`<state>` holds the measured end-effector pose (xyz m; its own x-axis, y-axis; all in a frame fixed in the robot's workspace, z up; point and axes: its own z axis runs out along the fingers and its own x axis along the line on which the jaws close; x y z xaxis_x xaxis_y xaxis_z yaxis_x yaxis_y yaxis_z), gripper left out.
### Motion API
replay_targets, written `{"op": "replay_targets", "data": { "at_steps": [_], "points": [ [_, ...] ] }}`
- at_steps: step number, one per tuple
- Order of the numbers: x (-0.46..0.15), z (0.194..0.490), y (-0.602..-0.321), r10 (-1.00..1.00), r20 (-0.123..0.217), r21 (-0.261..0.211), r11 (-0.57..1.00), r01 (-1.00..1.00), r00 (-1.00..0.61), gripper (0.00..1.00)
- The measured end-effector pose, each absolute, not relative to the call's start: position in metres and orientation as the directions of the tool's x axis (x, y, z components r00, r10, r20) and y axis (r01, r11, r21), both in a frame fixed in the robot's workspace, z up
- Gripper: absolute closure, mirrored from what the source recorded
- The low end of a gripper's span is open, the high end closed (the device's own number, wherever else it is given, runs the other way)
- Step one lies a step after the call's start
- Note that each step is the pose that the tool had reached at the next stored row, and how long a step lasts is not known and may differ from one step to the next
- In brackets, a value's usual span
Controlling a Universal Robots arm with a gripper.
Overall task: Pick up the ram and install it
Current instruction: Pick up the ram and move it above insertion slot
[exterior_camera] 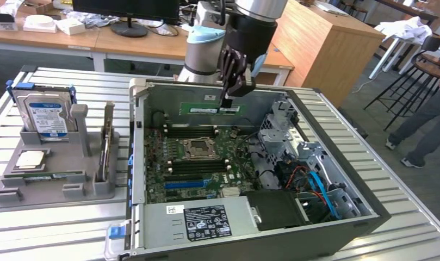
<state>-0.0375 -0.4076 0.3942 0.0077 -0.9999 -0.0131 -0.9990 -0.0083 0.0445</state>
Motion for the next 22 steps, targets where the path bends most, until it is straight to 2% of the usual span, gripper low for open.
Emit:
{"op": "replay_targets", "data": {
  "at_steps": [22],
  "points": [
    [-0.038, 0.373, -0.408, -1.0, -0.013, 0.044, -0.008, -0.999, 0.008, 0.88]
  ]
}}
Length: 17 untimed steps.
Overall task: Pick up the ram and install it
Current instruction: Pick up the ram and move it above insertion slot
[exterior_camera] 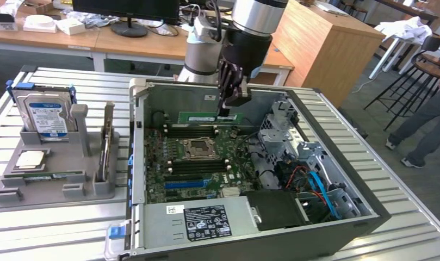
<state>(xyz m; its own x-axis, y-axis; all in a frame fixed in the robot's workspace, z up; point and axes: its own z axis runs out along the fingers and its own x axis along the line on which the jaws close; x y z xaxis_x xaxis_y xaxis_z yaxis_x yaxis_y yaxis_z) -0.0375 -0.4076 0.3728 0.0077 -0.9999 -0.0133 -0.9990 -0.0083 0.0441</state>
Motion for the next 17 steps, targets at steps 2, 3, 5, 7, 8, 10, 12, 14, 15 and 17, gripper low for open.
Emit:
{"op": "replay_targets", "data": {
  "at_steps": [2, 3, 5, 7, 8, 10, 12, 14, 15, 17],
  "points": [
    [-0.038, 0.371, -0.408, -1.0, -0.013, 0.044, -0.008, -0.999, 0.008, 0.88],
    [-0.037, 0.37, -0.408, -1.0, -0.013, 0.044, -0.008, -0.999, 0.008, 0.88],
    [-0.037, 0.368, -0.408, -1.0, -0.013, 0.044, -0.008, -0.999, 0.008, 0.88],
    [-0.037, 0.366, -0.408, -1.0, -0.013, 0.044, -0.008, -0.999, 0.008, 0.88],
    [-0.037, 0.365, -0.408, -1.0, -0.013, 0.044, -0.008, -0.999, 0.008, 0.88],
    [-0.038, 0.364, -0.408, -1.0, -0.013, 0.044, -0.008, -0.999, 0.008, 0.88],
    [-0.038, 0.362, -0.408, -1.0, -0.013, 0.044, -0.008, -0.999, 0.008, 0.88],
    [-0.038, 0.361, -0.408, -1.0, -0.013, 0.044, -0.008, -0.999, 0.008, 0.88],
    [-0.037, 0.36, -0.408, -1.0, -0.013, 0.044, -0.008, -0.999, 0.008, 0.88],
    [-0.038, 0.359, -0.408, -1.0, -0.013, 0.044, -0.008, -0.999, 0.008, 0.88]
  ]
}}
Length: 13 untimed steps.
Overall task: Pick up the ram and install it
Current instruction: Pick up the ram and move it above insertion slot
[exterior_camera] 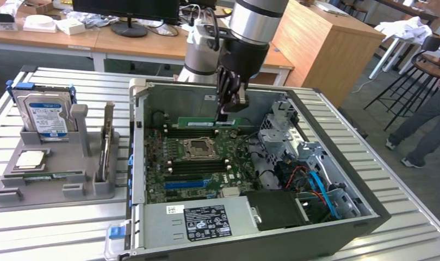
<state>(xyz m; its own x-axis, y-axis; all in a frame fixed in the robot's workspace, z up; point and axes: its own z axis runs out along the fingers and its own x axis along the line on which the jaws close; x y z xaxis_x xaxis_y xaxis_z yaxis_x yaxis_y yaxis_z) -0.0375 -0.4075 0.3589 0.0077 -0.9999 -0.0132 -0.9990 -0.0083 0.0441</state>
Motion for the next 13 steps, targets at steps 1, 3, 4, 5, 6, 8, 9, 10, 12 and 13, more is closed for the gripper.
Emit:
{"op": "replay_targets", "data": {
  "at_steps": [1, 3, 4, 5, 6, 8, 9, 10, 12, 13],
  "points": [
    [-0.0375, 0.3588, -0.4076, -1.0, -0.013, 0.044, -0.008, -0.999, 0.008, 0.88],
    [-0.0375, 0.3588, -0.4076, -1.0, -0.013, 0.044, -0.008, -0.999, 0.008, 0.88],
    [-0.0375, 0.3587, -0.4076, -1.0, -0.013, 0.044, -0.008, -0.999, 0.008, 0.88],
    [-0.0375, 0.3587, -0.4076, -1.0, -0.013, 0.044, -0.008, -0.999, 0.008, 0.88],
    [-0.0375, 0.3587, -0.4076, -1.0, -0.013, 0.044, -0.008, -0.999, 0.008, 0.88],
    [-0.0366, 0.3586, -0.4076, -1.0, -0.013, 0.044, -0.008, -0.999, 0.008, 0.88],
    [-0.0358, 0.3585, -0.4076, -1.0, -0.013, 0.044, -0.008, -0.999, 0.008, 0.88],
    [-0.0352, 0.3585, -0.4076, -1.0, -0.013, 0.044, -0.008, -0.999, 0.008, 0.88],
    [-0.0349, 0.3586, -0.4076, -1.0, -0.013, 0.044, -0.008, -0.999, 0.007, 0.88],
    [-0.0344, 0.3586, -0.4076, -1.0, -0.013, 0.044, -0.008, -0.999, 0.008, 0.88]
  ]
}}
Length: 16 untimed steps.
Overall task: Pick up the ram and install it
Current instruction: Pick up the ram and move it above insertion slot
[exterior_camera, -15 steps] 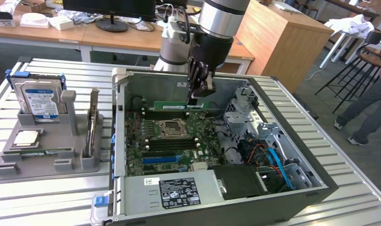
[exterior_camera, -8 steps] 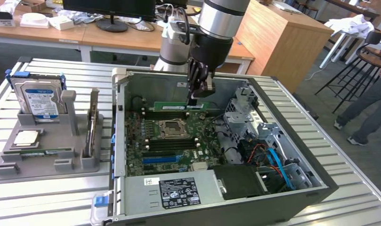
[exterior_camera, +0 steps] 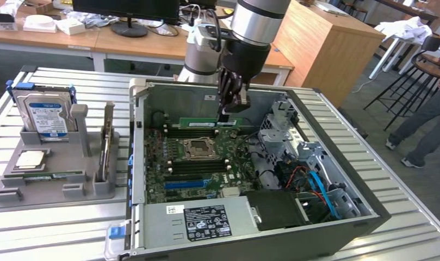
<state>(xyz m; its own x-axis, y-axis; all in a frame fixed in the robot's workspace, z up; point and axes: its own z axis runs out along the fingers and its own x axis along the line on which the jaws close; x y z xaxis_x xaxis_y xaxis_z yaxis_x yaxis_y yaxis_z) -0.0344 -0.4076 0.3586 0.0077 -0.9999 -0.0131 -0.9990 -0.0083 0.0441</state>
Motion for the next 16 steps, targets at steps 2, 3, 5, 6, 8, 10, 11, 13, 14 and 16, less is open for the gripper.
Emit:
{"op": "replay_targets", "data": {
  "at_steps": [2, 3, 5, 6, 8, 10, 11, 13, 14, 16],
  "points": [
    [-0.0334, 0.3585, -0.4076, -1.0, -0.013, 0.044, -0.008, -0.999, 0.008, 0.88],
    [-0.0331, 0.3585, -0.4076, -1.0, -0.013, 0.044, -0.008, -0.999, 0.008, 0.88],
    [-0.0331, 0.3585, -0.4076, -1.0, -0.013, 0.044, -0.008, -0.999, 0.008, 0.88],
    [-0.0331, 0.3584, -0.4075, -1.0, -0.013, 0.044, -0.008, -0.999, 0.008, 0.88],
    [-0.0331, 0.3574, -0.4075, -1.0, -0.013, 0.044, -0.008, -0.999, 0.008, 0.88],
    [-0.0331, 0.356, -0.4076, -1.0, -0.013, 0.044, -0.008, -0.999, 0.008, 0.88],
    [-0.0331, 0.3552, -0.4076, -1.0, -0.013, 0.044, -0.008, -0.999, 0.008, 0.88],
    [-0.0331, 0.3535, -0.4075, -1.0, -0.013, 0.044, -0.008, -0.999, 0.008, 0.88],
    [-0.0331, 0.3527, -0.4076, -1.0, -0.013, 0.044, -0.008, -0.999, 0.008, 0.88],
    [-0.0331, 0.3514, -0.4076, -1.0, -0.013, 0.044, -0.008, -0.999, 0.008, 0.88]
  ]
}}
